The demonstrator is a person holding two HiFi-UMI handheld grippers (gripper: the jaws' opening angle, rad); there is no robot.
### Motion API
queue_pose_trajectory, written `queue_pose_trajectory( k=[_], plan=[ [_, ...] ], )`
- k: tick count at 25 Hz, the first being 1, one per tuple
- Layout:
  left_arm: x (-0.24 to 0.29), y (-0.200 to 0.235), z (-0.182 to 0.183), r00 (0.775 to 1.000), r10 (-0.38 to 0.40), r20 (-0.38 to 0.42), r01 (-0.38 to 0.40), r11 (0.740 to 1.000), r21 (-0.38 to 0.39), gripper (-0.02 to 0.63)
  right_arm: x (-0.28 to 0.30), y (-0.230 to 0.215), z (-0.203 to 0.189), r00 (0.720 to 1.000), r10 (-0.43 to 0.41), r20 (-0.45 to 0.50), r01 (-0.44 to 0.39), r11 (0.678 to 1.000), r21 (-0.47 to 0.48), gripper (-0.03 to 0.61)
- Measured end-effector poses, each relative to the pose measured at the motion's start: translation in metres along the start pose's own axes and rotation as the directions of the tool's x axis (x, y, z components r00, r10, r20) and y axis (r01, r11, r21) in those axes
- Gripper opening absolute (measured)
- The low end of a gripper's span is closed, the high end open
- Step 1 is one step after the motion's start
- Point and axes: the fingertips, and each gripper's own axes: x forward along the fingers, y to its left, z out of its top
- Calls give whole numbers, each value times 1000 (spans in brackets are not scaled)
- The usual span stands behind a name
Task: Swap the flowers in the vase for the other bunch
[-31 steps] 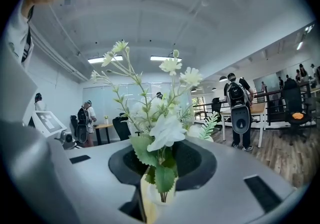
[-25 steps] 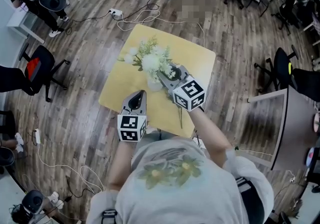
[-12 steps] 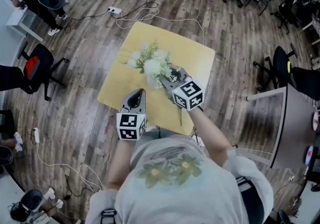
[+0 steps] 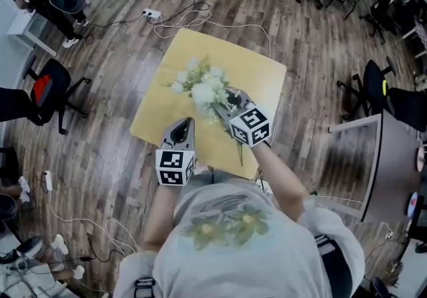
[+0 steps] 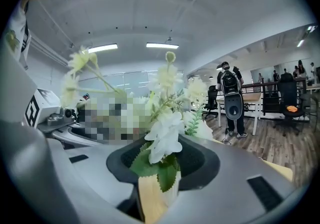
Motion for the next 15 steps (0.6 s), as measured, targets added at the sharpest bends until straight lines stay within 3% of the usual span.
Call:
queue_pose_trajectory(
  k=[6, 15],
  plan=[
    [-2, 0, -3, 1000, -2, -3, 2, 1000, 1, 18, -1, 0, -7, 1000, -15, -21, 15, 1000, -3, 134],
    [-3, 4, 1, 1000, -3, 6, 3, 1000, -5, 18, -10, -1, 2, 997, -74, 1, 74, 997, 3, 195]
  ],
)
